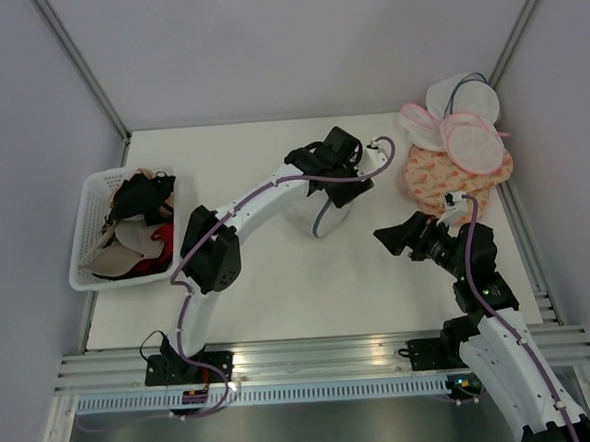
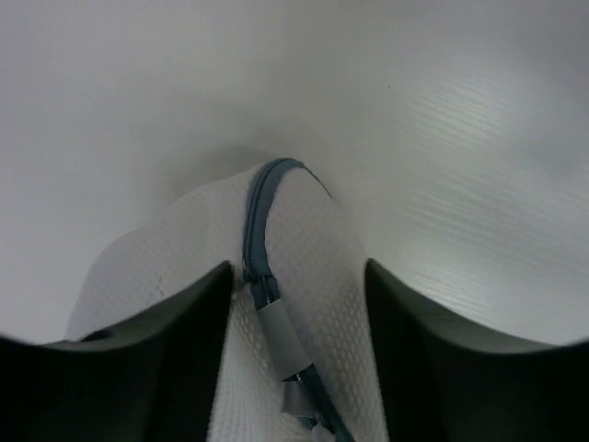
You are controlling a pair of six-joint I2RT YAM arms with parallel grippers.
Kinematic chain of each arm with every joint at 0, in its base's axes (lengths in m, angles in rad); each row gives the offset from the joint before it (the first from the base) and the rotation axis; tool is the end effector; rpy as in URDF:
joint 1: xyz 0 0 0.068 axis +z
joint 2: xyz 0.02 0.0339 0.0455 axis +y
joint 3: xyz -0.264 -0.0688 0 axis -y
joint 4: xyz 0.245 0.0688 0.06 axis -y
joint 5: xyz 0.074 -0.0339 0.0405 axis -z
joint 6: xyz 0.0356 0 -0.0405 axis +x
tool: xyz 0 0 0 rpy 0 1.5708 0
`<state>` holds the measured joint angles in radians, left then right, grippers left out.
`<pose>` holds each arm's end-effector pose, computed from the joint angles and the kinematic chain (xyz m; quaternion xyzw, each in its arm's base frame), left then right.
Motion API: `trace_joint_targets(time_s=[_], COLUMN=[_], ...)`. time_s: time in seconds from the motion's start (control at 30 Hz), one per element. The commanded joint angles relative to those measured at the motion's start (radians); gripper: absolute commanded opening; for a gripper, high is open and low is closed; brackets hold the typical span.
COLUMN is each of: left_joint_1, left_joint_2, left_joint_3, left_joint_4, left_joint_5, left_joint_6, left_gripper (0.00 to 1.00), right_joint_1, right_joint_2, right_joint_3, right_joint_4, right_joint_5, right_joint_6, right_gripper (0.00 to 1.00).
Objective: Unzip the laundry bag and remove the bra
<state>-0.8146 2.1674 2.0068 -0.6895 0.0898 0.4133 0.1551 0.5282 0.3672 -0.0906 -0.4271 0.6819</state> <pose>0.3353 -0.3601 0.2697 0.5515 0.7550 -0.1114 0.3368 0.1424 0.0372 0.2400 0.0757 0.7795 0.3964 0.4791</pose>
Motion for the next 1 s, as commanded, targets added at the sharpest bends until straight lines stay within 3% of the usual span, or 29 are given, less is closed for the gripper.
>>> trace_joint_targets(time_s=[0.0, 0.03, 0.13, 0.3, 0.37, 0.53, 0.57, 0.63, 0.73, 0.77, 0.87, 0.97], left_joint_1=[-0.003, -0.003, -0.003, -0.001, 0.002, 0.006, 0.008, 0.009, 0.02, 0.023, 0.028, 0.028], left_joint_2=[0.04, 0.046, 0.058, 0.025, -0.039, -0.277, -0.363, -0.438, -0.595, -0.631, -0.774, -0.868], left_joint_3=[0.066, 0.07, 0.069, 0.055, 0.018, -0.304, -0.359, -0.504, -0.744, -0.879, -1.134, -1.354], left_joint_4=[-0.128, -0.142, -0.166, -0.122, -0.014, 0.364, 0.496, 0.594, 0.865, 1.019, 1.279, 1.413], left_joint_5=[0.031, 0.025, 0.022, -0.008, -0.036, -0.148, -0.166, -0.23, -0.278, -0.291, -0.398, -0.536], left_joint_6=[0.064, 0.067, 0.061, -0.043, -0.14, -0.399, -0.516, -0.627, -0.918, -0.974, -1.218, -1.494], left_gripper=[0.56, 0.47, 0.02, 0.02, 0.02, 0.02, 0.02, 0.02, 0.02, 0.02, 0.02, 0.02], right_joint_1=[0.004, 0.003, 0.004, 0.003, 0.003, 0.004, 0.003, 0.004, 0.004, 0.004, 0.004, 0.004], right_joint_2=[-0.008, -0.011, -0.02, -0.008, 0.003, 0.019, 0.023, 0.029, 0.033, 0.03, 0.006, -0.005], right_joint_3=[0.013, 0.013, 0.01, 0.009, 0.021, 0.045, 0.045, 0.044, 0.032, 0.018, -0.023, -0.05], right_joint_4=[0.019, 0.019, 0.025, 0.022, -0.013, -0.078, -0.081, -0.078, -0.046, -0.014, 0.082, 0.19], right_joint_5=[0.014, 0.017, 0.018, 0.013, 0.013, 0.06, 0.062, 0.053, 0.013, -0.002, -0.077, -0.152], right_joint_6=[0.011, 0.011, 0.024, 0.012, -0.011, -0.071, -0.079, -0.081, -0.056, -0.027, 0.043, 0.08], right_gripper=[0.98, 0.98, 0.98, 0.98, 0.98, 0.98, 0.98, 0.98, 0.98, 0.98, 0.98, 0.98])
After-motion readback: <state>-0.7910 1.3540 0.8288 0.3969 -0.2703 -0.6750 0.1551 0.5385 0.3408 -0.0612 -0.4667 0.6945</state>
